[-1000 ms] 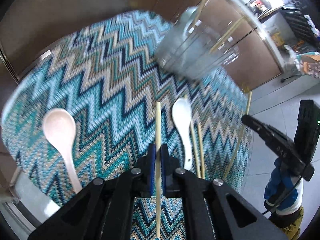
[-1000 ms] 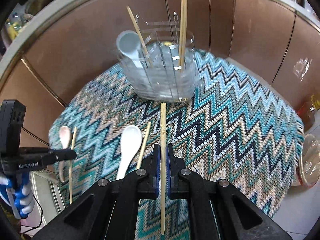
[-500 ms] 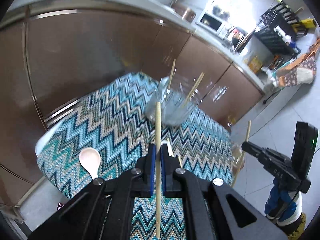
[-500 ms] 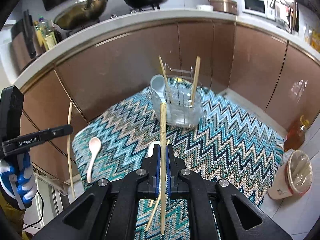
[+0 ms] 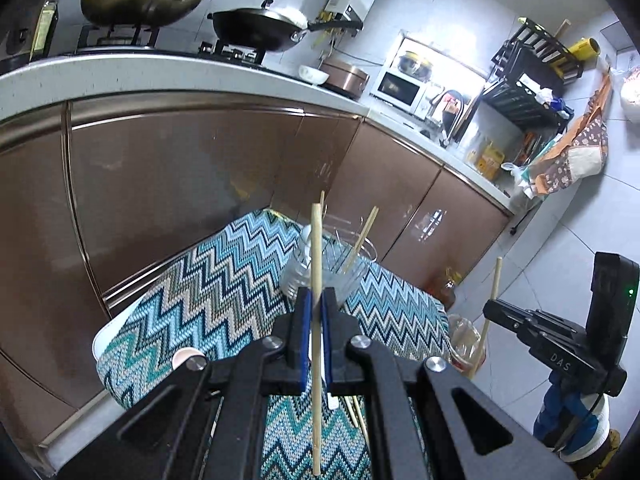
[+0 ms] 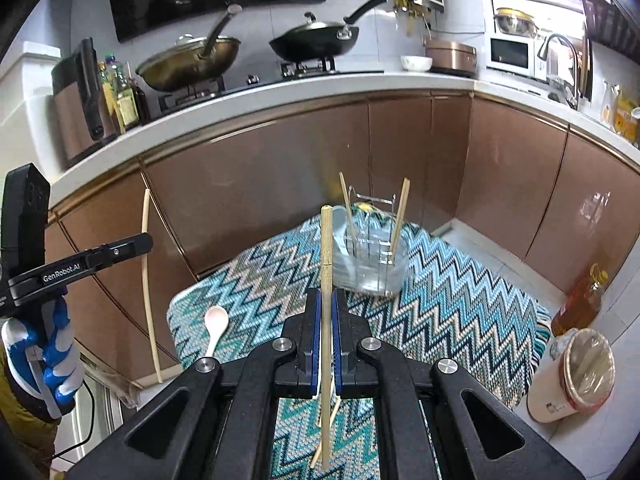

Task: Organize utensils
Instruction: 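Lower chopstick into clear holder and open left tool while right tool releases its chopstick there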

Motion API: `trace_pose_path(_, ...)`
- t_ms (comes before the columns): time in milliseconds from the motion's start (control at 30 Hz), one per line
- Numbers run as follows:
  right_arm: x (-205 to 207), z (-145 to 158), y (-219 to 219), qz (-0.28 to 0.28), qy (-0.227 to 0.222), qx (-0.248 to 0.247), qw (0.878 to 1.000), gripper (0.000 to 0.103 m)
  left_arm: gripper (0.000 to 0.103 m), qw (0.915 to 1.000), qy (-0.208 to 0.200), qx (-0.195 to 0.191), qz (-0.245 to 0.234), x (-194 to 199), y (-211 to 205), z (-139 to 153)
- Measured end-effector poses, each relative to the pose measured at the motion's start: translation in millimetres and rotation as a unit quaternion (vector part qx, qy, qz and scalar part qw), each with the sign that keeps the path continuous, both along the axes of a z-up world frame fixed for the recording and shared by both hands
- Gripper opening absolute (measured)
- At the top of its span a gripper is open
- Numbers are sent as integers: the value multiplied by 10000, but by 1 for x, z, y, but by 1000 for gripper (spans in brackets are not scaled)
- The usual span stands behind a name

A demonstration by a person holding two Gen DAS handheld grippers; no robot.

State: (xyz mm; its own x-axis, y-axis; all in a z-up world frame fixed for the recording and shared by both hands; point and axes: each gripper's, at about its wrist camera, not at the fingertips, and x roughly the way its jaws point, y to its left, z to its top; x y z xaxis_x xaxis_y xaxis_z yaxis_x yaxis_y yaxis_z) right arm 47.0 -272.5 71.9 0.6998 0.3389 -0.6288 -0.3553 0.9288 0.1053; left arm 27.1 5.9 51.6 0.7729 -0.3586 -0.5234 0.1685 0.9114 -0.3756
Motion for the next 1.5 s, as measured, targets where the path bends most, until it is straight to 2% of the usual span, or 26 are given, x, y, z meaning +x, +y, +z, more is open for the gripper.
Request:
trace_pose_path(200, 6, 15, 1, 62, -274, 172, 9995, 5, 5, 9998, -204, 4, 65, 8, 4, 10)
trace_pose_path(633, 39, 36, 0, 321, -875, 612, 9938, 5, 5, 9973, -646, -292, 179, 43, 19, 24)
trace_pose_path(967, 77, 47, -3, 318, -1442, 872, 9852, 5, 5, 9936, -1091, -287, 102, 86, -9, 37)
trace_pose_path(1133, 102, 44, -4, 171, -1787, 891, 9797, 5, 5, 9904, -1331, -356, 102, 119, -33, 39)
trace_pose_path(1300, 135, 36, -7, 62, -2180, 979, 9710, 5, 5, 9835, -1747, -228, 407, 158, -61, 33)
trace_pose_path(1500, 177, 1, -3, -132, -2463, 802, 9658, 5, 5, 9791, -1868, -4, 804, 206, -89, -6)
